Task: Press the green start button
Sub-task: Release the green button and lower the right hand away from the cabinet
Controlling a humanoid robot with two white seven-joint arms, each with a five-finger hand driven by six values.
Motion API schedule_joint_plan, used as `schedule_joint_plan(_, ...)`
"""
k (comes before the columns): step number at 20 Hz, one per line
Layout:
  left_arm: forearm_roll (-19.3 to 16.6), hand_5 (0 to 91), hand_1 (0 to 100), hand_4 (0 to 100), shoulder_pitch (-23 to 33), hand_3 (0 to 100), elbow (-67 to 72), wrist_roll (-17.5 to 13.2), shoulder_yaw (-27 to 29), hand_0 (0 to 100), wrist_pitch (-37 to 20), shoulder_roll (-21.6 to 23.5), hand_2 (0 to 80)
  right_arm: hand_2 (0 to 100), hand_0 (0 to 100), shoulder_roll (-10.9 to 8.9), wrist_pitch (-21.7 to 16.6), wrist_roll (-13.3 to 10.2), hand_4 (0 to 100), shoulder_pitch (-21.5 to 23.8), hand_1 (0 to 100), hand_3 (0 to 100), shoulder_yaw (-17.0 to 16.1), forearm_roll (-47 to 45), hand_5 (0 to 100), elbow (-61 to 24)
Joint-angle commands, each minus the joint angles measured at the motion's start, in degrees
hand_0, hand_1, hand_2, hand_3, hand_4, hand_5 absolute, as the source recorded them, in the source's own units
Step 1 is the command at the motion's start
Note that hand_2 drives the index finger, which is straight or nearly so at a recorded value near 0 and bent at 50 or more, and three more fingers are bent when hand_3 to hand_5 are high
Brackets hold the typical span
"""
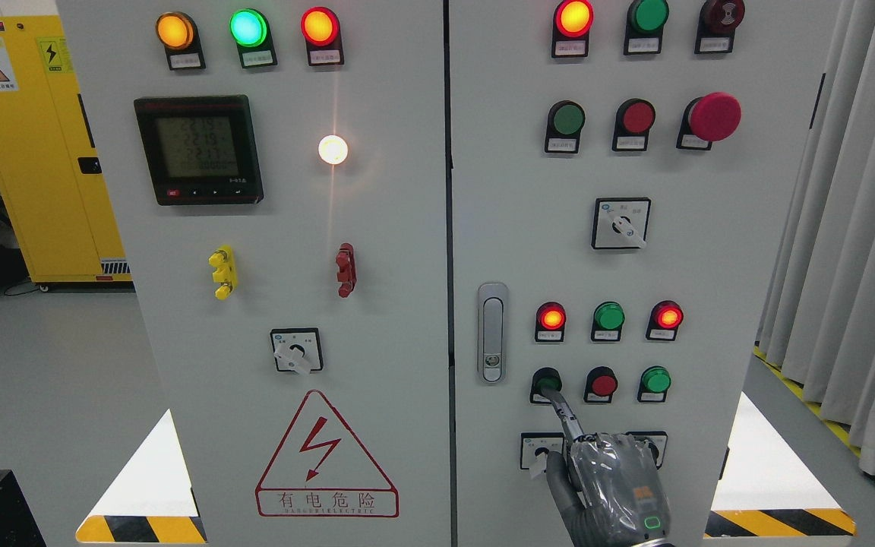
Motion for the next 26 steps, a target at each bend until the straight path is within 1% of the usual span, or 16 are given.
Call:
schedule_joint_plan(1, 0.0, 0.0, 56, 0, 0.0, 0, 0.0, 0.0, 0.0, 12, 0.0, 0.0, 0.0, 7, 88, 0.05, -0.2, -0.7, 100, 0.3, 96, 100, 0.1, -0.3, 100, -2.9)
schedule_joint_plan(12, 0.0, 0.0, 56, 0, 0.0, 0, 0.0, 0.0, 0.0, 12, 0.0, 0.0, 0.0, 8, 92, 0.05, -1.3, -1.1, 100, 4.1, 96, 100, 0.8, -1.7, 100, -6.5)
schedule_joint_plan(13, 0.0, 0.0, 56, 0, 0.0, 0, 0.0, 0.0, 0.0, 12, 0.0, 0.0, 0.0, 8, 92, -0.04, -1.5, -1.1, 100, 4.7, 96, 100, 0.8, -3.4, 100, -6.8)
schedule_joint_plan(15, 0.0, 0.0, 56, 0, 0.0, 0, 0.0, 0.0, 0.0, 12, 0.0, 0.0, 0.0, 8, 99, 0.05, -1.5, -1.1, 100, 6.2, 96, 100, 1.7, -9.1, 100, -7.9)
schedule_joint_plan(16, 0.0, 0.0, 56, 0, 0.0, 0, -0.1, 0.0, 0.0, 12, 0.0, 0.0, 0.0, 8, 100, -0.04, -1.5, -1.1, 100, 7.1, 94, 100, 2.4, -12.9, 100, -8.4)
schedule_joint_plan(19, 0.0, 0.0, 56, 0, 0.0, 0, 0.0, 0.0, 0.0, 12, 0.0, 0.0, 0.0, 10, 97, -0.04, -1.5, -1.1, 100, 9.9, 93, 99, 2.7, -23.9, 100, -10.6)
schedule_joint_plan(20, 0.0, 0.0, 56, 0, 0.0, 0, 0.0, 0.0, 0.0, 12, 0.0, 0.0, 0.0, 12, 95, -0.04, -1.5, -1.0, 97, 10.7, 93, 90, 2.7, -27.7, 100, -11.2)
schedule_joint_plan(21, 0.0, 0.0, 56, 0, 0.0, 0, 0.0, 0.0, 0.0, 12, 0.0, 0.0, 0.0, 12, 90, -0.13, -1.5, -1.0, 88, 11.3, 91, 77, 2.8, -31.6, 93, -11.8)
schedule_joint_plan(22, 0.0, 0.0, 56, 0, 0.0, 0, 0.0, 0.0, 0.0, 12, 0.0, 0.0, 0.0, 12, 87, -0.21, -1.6, -0.9, 81, 11.9, 88, 67, 2.8, -35.8, 88, -12.5)
schedule_joint_plan(23, 0.0, 0.0, 56, 0, 0.0, 0, 0.0, 0.0, 0.0, 12, 0.0, 0.0, 0.0, 12, 86, -0.22, -1.6, -0.7, 63, 12.5, 86, 50, 2.9, -40.3, 73, -13.5)
schedule_joint_plan(24, 0.0, 0.0, 56, 0, 0.0, 0, 0.0, 0.0, 0.0, 12, 0.0, 0.0, 0.0, 11, 87, -0.22, -1.3, -0.3, 55, 13.2, 85, 43, 3.0, -44.8, 64, -14.7)
schedule_joint_plan(25, 0.0, 0.0, 56, 0, 0.0, 0, 0.0, 0.0, 0.0, 12, 0.0, 0.0, 0.0, 8, 87, -0.30, -1.0, -0.1, 42, 14.0, 85, 32, 3.0, -49.2, 50, -16.0)
schedule_joint_plan(26, 0.0, 0.0, 56, 0, 0.0, 0, 0.0, 0.0, 0.0, 12, 0.0, 0.0, 0.0, 0, 89, -0.48, -0.8, 0.1, 21, 14.8, 83, 15, 3.6, -52.9, 22, -17.0)
